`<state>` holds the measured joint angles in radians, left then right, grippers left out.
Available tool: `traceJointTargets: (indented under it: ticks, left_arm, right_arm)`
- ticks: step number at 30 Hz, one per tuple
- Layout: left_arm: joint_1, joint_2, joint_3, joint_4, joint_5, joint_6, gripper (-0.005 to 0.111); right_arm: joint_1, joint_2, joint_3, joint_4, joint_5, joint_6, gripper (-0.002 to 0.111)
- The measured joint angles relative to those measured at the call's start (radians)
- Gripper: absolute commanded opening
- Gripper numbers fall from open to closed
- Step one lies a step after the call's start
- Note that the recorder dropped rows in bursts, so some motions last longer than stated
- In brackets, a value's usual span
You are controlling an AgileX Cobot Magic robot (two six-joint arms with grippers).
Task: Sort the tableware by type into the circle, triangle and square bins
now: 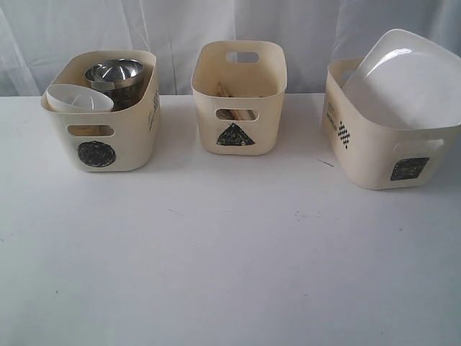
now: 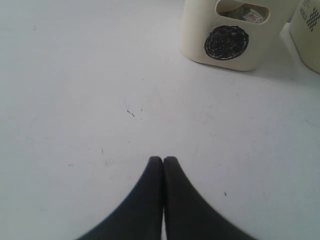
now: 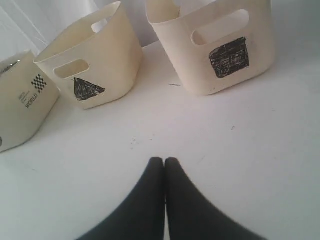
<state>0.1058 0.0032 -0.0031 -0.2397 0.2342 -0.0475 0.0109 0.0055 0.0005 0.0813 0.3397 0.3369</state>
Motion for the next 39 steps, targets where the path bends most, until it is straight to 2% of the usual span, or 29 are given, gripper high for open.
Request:
traceJointTargets:
  ticks: [4,7,12,39]
  left_arm:
    - [0.000,0.000,0.000,0.000,0.000,0.000,0.000]
    - [0.000,0.000,0.000,0.000,0.000,0.000,0.000]
    - [0.000,0.000,0.000,0.002,0.000,0.000,0.000]
    - [0.000,0.000,0.000,0.005,0.000,0.000,0.000]
  right_arm:
    - [-0.029,0.000,0.000,-0.036,-0.024,-0.052,0.000]
    - [-0.053,0.000,0.000,-0.042,-0.079,-0.169,0.000]
    - [-0.064,0.000,0.000,-0.081,-0.003,-0.320,0.000]
    - [-0.064,0.000,0.000,-0.081,0.006,-0.311,0.000]
